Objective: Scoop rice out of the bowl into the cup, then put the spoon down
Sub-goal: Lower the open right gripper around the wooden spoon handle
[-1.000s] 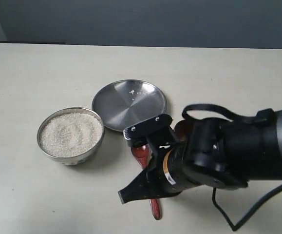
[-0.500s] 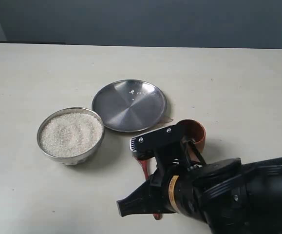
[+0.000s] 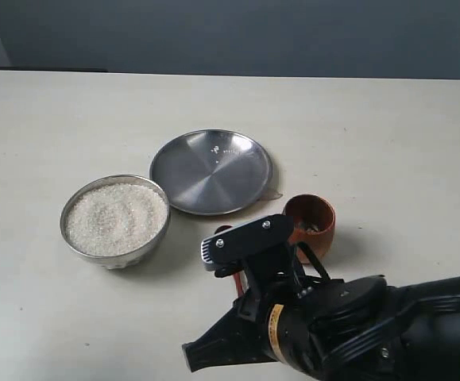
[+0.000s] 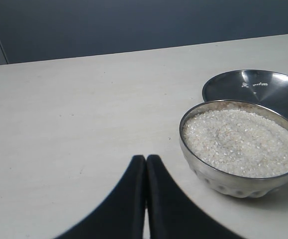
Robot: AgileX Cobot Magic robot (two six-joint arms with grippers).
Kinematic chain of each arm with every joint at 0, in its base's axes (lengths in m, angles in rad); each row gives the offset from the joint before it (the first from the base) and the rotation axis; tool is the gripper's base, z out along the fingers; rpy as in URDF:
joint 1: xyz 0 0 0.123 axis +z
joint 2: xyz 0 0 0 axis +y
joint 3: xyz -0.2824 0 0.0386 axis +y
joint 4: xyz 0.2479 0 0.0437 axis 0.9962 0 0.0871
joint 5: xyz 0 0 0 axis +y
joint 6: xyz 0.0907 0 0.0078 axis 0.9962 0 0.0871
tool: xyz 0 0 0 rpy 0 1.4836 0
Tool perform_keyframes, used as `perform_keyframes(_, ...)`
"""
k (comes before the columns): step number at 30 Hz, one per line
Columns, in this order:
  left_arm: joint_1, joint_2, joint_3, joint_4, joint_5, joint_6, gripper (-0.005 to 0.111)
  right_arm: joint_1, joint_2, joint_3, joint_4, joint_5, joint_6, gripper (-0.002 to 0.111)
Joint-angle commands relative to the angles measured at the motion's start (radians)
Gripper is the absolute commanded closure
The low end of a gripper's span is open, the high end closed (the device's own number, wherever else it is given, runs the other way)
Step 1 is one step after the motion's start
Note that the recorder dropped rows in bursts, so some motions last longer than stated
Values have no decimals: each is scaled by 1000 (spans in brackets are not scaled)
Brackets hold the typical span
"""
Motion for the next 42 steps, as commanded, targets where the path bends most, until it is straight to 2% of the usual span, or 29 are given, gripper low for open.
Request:
perform_keyframes(1,-3,-5,5,0,-9,-2,106,2,-7,4,-10,13,1,105)
perform_keyframes(7,-3,-5,5,0,-9,-2,106,2,-7,4,-10,10,1,76)
perform_keyframes(9,-3,-5,5,0,-9,-2,106,2,-7,4,-10,13,1,71)
perform_keyframes(16,-3,-5,5,0,-9,-2,106,2,49,4,-10,63,1,71)
perform_keyframes(42,-3,-5,5,0,-9,-2,106,2,88,4,-61,1,48,71)
